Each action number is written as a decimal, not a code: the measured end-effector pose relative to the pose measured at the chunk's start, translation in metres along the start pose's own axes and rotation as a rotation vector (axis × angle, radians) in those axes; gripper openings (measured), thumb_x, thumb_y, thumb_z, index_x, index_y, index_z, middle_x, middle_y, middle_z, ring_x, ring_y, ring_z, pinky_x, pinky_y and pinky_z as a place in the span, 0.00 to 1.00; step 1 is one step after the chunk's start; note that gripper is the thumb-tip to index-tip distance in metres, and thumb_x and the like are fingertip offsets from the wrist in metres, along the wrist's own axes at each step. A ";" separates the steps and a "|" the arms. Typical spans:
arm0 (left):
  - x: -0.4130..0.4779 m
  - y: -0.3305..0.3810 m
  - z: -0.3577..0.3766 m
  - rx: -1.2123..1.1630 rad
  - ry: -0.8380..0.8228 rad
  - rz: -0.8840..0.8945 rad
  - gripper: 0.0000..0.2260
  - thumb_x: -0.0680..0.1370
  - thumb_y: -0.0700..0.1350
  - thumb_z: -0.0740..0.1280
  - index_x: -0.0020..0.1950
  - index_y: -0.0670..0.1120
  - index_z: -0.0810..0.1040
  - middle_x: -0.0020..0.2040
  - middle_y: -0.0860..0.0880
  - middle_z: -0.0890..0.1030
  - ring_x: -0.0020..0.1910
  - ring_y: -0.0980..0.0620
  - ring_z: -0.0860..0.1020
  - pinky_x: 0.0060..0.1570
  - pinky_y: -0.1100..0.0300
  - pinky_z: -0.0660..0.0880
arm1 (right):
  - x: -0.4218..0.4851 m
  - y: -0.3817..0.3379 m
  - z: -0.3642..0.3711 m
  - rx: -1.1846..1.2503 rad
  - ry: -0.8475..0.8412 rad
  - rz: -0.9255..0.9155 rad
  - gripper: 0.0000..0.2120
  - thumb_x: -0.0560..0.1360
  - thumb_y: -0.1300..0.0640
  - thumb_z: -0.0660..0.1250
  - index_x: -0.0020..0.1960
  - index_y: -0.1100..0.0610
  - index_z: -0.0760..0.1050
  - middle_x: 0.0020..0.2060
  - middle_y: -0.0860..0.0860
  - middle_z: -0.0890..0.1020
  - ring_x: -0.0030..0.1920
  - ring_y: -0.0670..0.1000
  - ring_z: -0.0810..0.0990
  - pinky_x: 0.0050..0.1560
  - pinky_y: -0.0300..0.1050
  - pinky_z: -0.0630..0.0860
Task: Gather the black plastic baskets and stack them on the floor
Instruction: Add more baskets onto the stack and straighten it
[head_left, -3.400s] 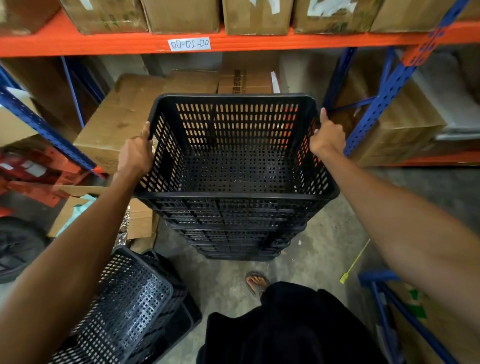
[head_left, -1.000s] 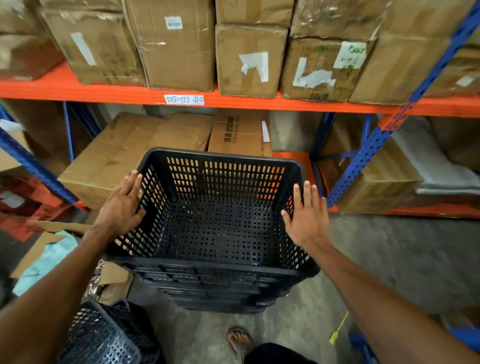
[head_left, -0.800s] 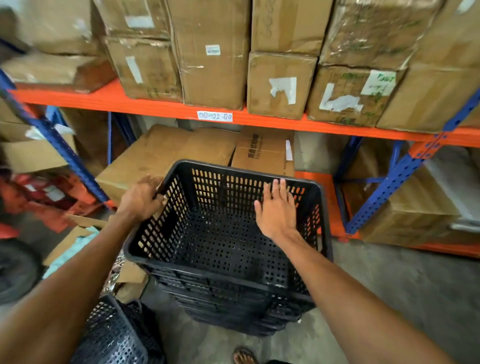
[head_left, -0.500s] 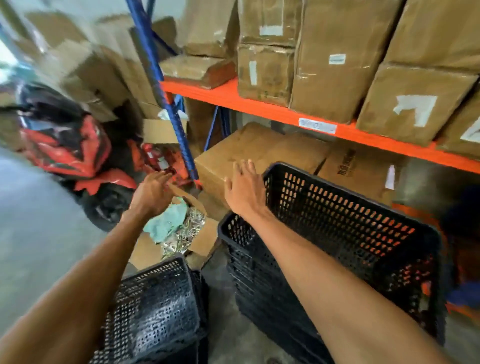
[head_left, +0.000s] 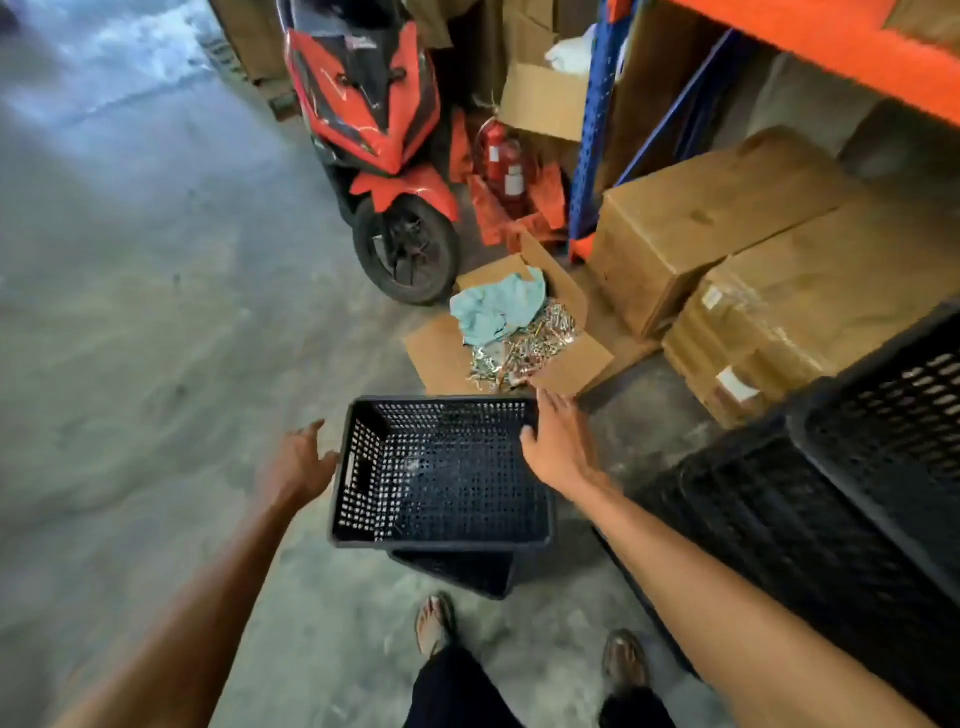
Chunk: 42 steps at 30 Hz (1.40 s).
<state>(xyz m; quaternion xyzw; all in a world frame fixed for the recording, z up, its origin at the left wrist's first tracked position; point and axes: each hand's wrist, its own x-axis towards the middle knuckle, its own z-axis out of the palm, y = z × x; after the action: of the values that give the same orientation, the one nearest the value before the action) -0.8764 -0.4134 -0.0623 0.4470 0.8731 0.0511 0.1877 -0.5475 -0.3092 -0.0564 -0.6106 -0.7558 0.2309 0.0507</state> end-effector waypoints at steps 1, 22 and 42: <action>0.012 -0.022 0.013 -0.016 -0.029 -0.045 0.27 0.75 0.46 0.68 0.73 0.41 0.69 0.64 0.34 0.77 0.65 0.36 0.75 0.62 0.48 0.72 | 0.006 0.005 0.024 0.020 -0.051 0.060 0.32 0.78 0.52 0.60 0.78 0.61 0.55 0.74 0.58 0.67 0.73 0.57 0.66 0.72 0.49 0.65; 0.171 -0.196 0.299 -0.621 -0.323 -0.461 0.17 0.75 0.44 0.69 0.63 0.44 0.79 0.52 0.44 0.84 0.52 0.46 0.82 0.59 0.48 0.78 | 0.099 0.129 0.337 0.224 0.004 0.839 0.19 0.77 0.47 0.66 0.62 0.58 0.76 0.55 0.59 0.82 0.58 0.63 0.78 0.52 0.52 0.75; 0.215 -0.056 -0.119 -0.288 -0.347 0.012 0.13 0.74 0.33 0.70 0.56 0.36 0.71 0.49 0.37 0.75 0.42 0.41 0.78 0.40 0.50 0.80 | 0.117 -0.072 -0.070 -0.010 -0.114 0.431 0.34 0.81 0.63 0.58 0.80 0.49 0.45 0.73 0.61 0.67 0.57 0.65 0.78 0.51 0.52 0.76</action>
<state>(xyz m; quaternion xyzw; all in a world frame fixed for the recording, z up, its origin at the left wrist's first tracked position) -1.0771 -0.2649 -0.0277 0.4226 0.8089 0.0988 0.3966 -0.6162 -0.1891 0.0114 -0.7443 -0.6105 0.2668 -0.0460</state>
